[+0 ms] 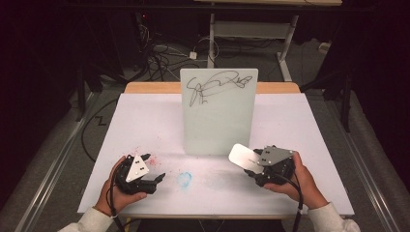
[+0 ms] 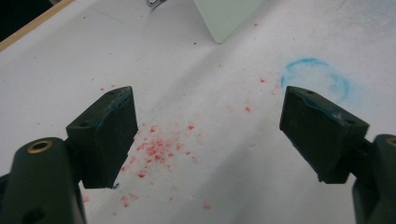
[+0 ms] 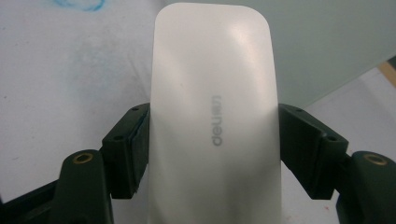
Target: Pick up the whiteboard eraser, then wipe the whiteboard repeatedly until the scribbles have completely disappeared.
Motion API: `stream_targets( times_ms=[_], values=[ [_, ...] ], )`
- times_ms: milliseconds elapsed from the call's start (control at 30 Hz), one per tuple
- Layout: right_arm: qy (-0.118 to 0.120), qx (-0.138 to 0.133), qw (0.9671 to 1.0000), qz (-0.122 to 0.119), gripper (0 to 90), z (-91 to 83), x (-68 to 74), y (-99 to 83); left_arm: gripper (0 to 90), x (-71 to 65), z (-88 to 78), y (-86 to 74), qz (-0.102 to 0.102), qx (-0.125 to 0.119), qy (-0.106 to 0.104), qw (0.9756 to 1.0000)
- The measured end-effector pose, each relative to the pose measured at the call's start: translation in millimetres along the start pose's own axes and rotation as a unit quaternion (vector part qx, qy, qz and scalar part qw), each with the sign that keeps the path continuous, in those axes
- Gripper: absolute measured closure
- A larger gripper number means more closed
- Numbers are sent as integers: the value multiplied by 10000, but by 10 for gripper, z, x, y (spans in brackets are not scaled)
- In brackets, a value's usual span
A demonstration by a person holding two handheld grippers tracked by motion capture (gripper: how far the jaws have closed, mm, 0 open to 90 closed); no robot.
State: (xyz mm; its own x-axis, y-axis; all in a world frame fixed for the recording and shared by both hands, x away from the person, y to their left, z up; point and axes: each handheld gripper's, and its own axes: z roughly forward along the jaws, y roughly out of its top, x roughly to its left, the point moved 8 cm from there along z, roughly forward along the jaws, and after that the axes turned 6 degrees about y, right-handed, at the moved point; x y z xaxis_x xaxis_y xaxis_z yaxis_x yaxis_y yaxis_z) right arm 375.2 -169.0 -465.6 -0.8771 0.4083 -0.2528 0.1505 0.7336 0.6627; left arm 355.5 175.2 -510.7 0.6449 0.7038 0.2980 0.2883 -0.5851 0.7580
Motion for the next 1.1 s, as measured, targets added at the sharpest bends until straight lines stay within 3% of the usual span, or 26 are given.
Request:
stream_targets(
  times_ms=[133, 1100],
  values=[
    [-197, -156, 9996, 107, 312, -29, -37, 20, 182, 10, 15, -23, -8, 33, 2, 10000],
    [-467, -616, 9965, 326, 312, -62, -130, 149, 183, 11, -35, -83, -41, 117, 82, 9999]
  ],
)
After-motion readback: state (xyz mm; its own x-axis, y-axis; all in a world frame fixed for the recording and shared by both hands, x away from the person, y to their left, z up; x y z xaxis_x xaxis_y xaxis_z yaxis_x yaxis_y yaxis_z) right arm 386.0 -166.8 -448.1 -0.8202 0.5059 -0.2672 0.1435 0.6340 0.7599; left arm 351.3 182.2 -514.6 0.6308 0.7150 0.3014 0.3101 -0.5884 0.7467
